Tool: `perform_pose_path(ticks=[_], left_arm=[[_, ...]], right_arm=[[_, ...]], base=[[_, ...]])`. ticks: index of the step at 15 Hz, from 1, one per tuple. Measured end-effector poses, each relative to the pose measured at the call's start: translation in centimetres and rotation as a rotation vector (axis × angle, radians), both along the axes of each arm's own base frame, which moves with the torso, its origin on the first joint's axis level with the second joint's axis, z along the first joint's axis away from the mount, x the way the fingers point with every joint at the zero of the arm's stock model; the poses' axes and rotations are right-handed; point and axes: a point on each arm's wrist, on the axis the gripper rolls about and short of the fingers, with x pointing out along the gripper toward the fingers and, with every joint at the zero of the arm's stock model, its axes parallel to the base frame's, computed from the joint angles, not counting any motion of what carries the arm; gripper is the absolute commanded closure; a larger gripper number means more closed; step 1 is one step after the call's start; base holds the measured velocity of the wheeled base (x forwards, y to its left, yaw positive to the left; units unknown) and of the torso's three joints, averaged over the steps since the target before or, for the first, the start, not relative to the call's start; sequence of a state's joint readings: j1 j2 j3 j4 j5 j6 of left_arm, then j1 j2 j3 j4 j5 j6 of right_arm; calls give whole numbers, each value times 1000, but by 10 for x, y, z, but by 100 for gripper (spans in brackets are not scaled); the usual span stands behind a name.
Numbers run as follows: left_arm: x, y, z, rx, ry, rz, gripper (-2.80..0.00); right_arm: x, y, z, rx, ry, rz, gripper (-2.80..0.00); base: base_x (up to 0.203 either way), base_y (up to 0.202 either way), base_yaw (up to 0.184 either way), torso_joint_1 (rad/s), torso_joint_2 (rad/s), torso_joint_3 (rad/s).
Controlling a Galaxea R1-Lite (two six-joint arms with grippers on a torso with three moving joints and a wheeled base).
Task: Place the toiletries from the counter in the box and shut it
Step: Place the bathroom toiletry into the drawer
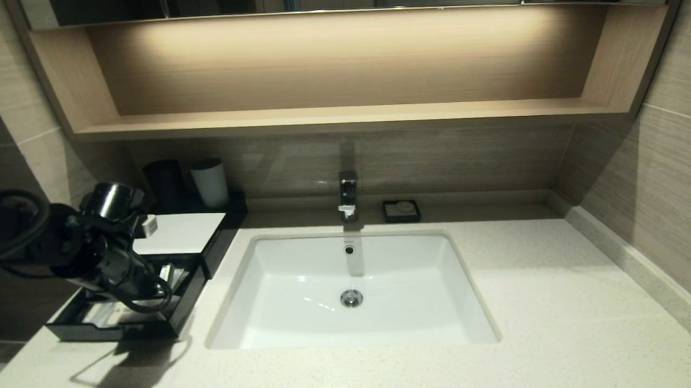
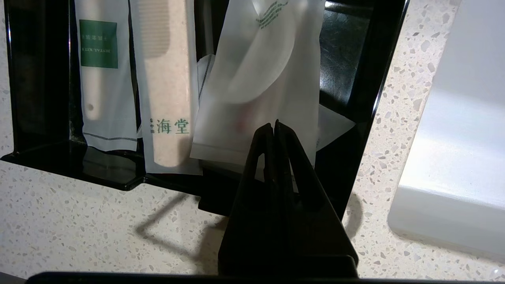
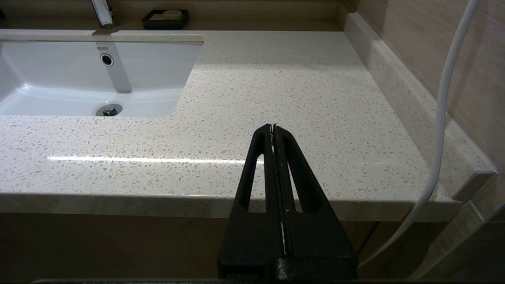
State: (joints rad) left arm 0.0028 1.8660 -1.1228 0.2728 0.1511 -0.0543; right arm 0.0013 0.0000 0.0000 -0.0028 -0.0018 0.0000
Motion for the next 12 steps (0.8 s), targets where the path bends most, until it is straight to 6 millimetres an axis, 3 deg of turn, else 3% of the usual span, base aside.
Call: perform_pose_path(ticks=[12], left_arm=[[18,0,-21,3,11,3,0]], right_arm=[[0,0,0,0,0,0,0]], base=[[0,0,0,0,0,0]])
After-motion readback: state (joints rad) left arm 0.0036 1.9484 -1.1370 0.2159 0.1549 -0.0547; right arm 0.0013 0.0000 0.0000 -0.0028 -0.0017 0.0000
